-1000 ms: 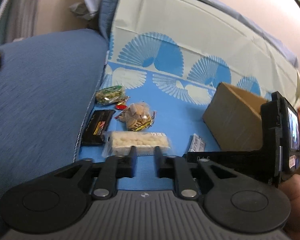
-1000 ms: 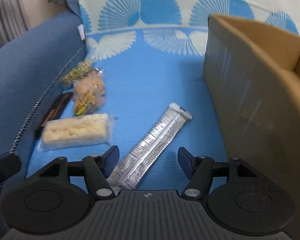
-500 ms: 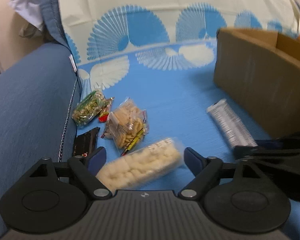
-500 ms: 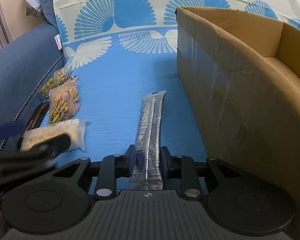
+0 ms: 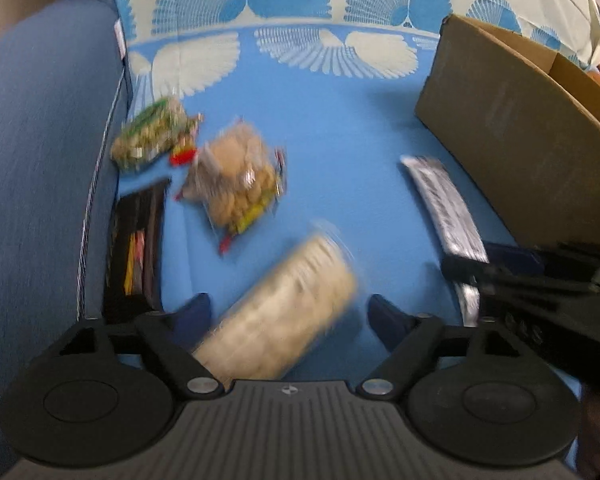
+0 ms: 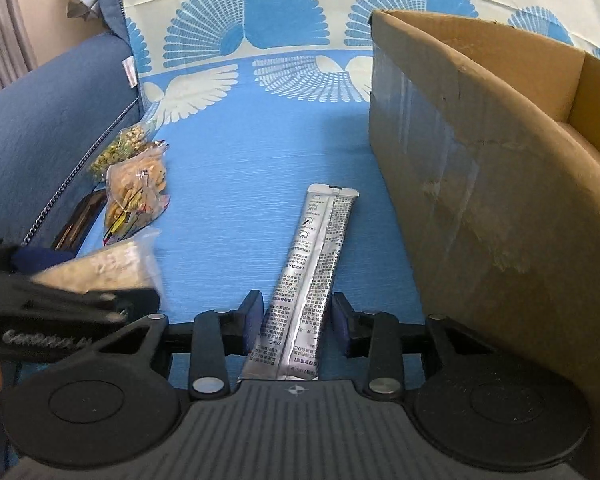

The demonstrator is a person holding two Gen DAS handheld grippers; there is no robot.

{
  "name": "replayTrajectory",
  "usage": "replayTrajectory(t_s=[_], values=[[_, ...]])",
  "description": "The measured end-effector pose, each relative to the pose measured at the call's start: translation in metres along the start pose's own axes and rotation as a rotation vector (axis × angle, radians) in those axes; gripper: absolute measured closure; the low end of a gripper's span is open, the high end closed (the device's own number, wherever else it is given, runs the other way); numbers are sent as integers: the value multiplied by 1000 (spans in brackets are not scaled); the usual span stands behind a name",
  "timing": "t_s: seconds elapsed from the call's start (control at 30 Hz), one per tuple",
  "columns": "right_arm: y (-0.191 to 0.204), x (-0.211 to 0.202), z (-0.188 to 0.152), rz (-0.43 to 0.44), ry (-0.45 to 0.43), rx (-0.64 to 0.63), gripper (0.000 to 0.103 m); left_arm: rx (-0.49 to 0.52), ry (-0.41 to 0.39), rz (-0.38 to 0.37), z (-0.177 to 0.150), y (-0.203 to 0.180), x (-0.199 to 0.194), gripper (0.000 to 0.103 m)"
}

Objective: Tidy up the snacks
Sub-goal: 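Lower the left tool onto the white rice-cracker bar while the right tool reaches the silver stick packet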

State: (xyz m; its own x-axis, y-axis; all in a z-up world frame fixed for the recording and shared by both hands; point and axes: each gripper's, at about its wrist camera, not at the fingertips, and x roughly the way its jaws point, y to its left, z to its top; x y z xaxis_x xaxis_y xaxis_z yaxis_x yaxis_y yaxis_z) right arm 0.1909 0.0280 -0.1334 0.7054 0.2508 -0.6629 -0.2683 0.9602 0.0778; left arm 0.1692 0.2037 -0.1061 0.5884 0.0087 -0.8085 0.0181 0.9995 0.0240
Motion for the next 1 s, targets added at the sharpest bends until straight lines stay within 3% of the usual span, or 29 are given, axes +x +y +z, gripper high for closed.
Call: replayTrajectory(t_s=[0.07, 0.1, 0.17, 0.23, 0.43, 0.57, 0.7, 0.8, 0.9, 0.97, 1.0], values=[[1, -2, -2, 2, -8, -17, 72, -20, 17, 20, -9, -1, -3, 41], [1, -3, -3, 6, -14, -24, 73, -29, 12, 27, -13, -2, -7, 53], [0, -7, -4, 14, -22, -34, 79, -67, 15, 21, -17, -1, -15, 63], [1, -14, -5, 26, -32, -55, 87, -142, 20, 7, -21, 2, -24, 63], [0, -35, -6, 118, 51, -104, 91, -368, 46, -48, -45, 5, -50, 63], [-4, -57, -15, 179, 97, -118, 95, -367, 22, -87, -63, -10, -71, 63], [-10, -85, -37, 283, 160, -158, 95, -324, -3, -69, -86, -23, -81, 63], [-14, -100, -52, 292, 181, -174, 94, -341, -55, -74, -92, -23, -92, 63], [-22, -111, -64, 276, 167, -138, 81, -320, -72, -76, -92, -28, -97, 63], [-22, -115, -66, 266, 124, -126, 58, -309, -68, -68, -92, -33, -97, 62], [-20, -115, -65, 261, 102, -126, 54, -309, -65, -68, -91, -32, -96, 62]])
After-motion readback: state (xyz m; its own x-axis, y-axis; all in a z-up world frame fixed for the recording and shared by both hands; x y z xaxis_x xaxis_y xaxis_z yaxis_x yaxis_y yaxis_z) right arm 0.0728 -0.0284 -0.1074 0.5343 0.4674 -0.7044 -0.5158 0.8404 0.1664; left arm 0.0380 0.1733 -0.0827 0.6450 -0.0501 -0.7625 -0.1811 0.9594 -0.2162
